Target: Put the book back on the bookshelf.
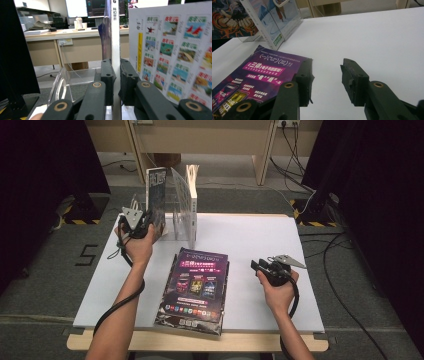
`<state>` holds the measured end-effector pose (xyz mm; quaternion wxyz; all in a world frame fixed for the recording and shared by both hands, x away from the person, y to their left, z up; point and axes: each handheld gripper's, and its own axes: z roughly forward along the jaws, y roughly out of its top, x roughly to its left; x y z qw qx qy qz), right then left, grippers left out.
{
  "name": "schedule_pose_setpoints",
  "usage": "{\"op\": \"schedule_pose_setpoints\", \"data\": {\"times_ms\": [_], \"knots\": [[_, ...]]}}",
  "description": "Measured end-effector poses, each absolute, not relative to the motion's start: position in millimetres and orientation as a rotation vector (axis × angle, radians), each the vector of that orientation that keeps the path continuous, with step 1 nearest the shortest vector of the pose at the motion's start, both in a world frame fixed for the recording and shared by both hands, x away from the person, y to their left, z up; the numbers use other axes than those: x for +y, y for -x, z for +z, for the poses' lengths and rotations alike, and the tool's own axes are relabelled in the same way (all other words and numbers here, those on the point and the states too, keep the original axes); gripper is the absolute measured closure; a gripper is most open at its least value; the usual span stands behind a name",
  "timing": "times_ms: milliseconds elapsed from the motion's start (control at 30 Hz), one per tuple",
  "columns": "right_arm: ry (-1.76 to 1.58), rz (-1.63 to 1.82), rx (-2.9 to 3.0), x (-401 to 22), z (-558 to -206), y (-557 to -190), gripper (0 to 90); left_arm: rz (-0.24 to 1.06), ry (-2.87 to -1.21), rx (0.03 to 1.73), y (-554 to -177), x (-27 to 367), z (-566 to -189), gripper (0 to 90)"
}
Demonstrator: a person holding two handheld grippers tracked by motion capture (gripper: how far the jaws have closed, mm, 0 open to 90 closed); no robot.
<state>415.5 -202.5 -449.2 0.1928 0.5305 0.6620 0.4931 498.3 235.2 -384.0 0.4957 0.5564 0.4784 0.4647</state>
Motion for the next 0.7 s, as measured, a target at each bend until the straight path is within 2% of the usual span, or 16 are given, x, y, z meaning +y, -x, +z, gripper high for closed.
{"op": "schedule_pose_setpoints", "data": {"times_ms": [200,300,700], "knots": [[-1.489,1.383,1.859,-203.9,-448.7,-415.5,60.6,1.073,-1.416,1.167,-483.1,243.7,-385.7,82.5],[-1.496,1.378,1.856,-204.8,-449.1,-415.7,60.5,1.01,-1.417,1.225,-471.6,249.5,-387.1,82.4],[-1.504,1.375,1.85,-206.2,-450.6,-416.1,60.4,0.959,-1.507,1.263,-437.4,265.0,-408.6,82.2]]}}
